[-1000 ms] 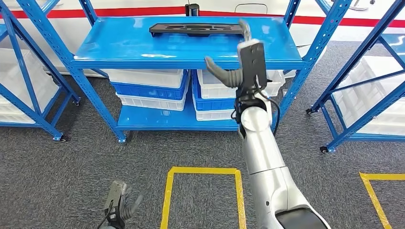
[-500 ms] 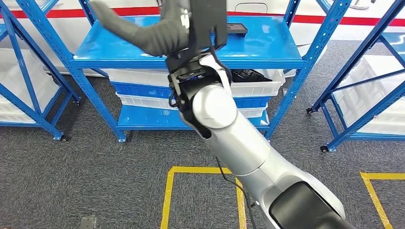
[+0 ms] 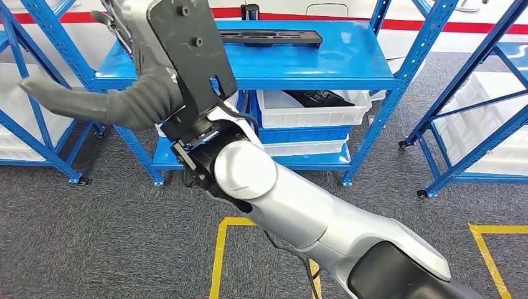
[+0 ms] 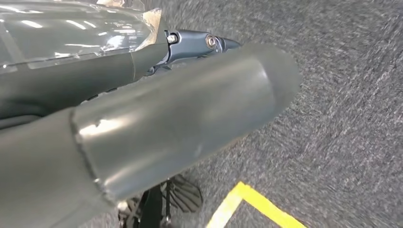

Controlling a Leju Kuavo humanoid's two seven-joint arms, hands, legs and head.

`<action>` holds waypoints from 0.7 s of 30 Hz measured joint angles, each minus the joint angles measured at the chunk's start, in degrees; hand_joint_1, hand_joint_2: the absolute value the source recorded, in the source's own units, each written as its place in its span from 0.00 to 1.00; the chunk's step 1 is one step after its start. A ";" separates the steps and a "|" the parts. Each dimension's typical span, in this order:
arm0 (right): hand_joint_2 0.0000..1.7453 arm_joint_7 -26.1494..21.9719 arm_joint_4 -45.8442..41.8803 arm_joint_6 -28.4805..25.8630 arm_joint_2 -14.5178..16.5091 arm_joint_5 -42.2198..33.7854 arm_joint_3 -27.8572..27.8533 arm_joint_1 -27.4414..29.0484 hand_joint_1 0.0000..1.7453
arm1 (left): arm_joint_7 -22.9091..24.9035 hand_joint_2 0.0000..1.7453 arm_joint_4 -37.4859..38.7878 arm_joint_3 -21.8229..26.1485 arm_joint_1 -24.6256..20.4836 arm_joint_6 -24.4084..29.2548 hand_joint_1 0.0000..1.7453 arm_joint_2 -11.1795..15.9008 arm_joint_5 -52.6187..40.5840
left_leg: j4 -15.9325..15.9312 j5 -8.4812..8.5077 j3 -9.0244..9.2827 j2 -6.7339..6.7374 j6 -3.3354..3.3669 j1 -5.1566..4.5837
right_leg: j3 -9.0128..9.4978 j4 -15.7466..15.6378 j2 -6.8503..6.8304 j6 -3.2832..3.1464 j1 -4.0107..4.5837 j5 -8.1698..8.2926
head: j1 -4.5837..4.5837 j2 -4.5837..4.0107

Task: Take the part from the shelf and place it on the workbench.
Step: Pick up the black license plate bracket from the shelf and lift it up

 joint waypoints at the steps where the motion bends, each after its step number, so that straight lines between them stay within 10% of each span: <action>1: 1.00 -0.05 0.00 0.22 0.00 -0.70 0.61 -0.15 0.00 | -0.08 0.00 0.00 0.49 0.03 -0.54 0.00 -0.11 0.44 | 0.12 -0.04 -0.02 0.00 0.06 -0.06 | 0.00 -0.14 0.01 0.08 -0.17 0.06 | 0.00 0.00; 5: 1.00 -0.13 0.03 0.57 0.01 -1.08 2.32 -1.10 0.00 | -0.03 0.00 0.00 2.03 0.13 -2.32 0.00 -0.51 1.35 | -1.04 0.32 0.66 0.31 0.84 0.46 | -0.22 0.00 -0.37 0.49 -0.42 -0.12 | -0.06 0.01; 11: 1.00 0.29 0.81 -0.36 -0.15 2.00 4.69 -1.63 0.00 | -0.05 0.00 0.01 2.87 0.20 -2.92 0.00 -0.92 0.87 | -1.94 0.15 1.85 1.36 0.59 1.15 | -9.34 15.88 -1.71 0.44 -0.73 -4.64 | 0.23 0.00; 15: 1.00 0.56 1.63 -1.07 -0.16 2.91 5.43 -1.63 0.00 | -0.39 0.00 0.02 3.22 0.22 -3.17 0.00 -1.04 0.55 | -1.43 -1.25 2.78 1.34 -1.24 1.63 | -3.73 3.28 -2.43 2.01 -1.32 0.98 | 0.29 0.00; 21: 1.00 0.32 4.75 -1.23 -0.02 2.25 5.52 -1.60 0.00 | -2.42 0.00 -0.01 3.68 0.30 -6.32 0.00 -0.84 0.63 | 0.52 -3.26 2.28 1.54 -2.74 2.08 | -1.97 1.33 -1.56 -1.13 -0.96 0.29 | -0.07 -0.01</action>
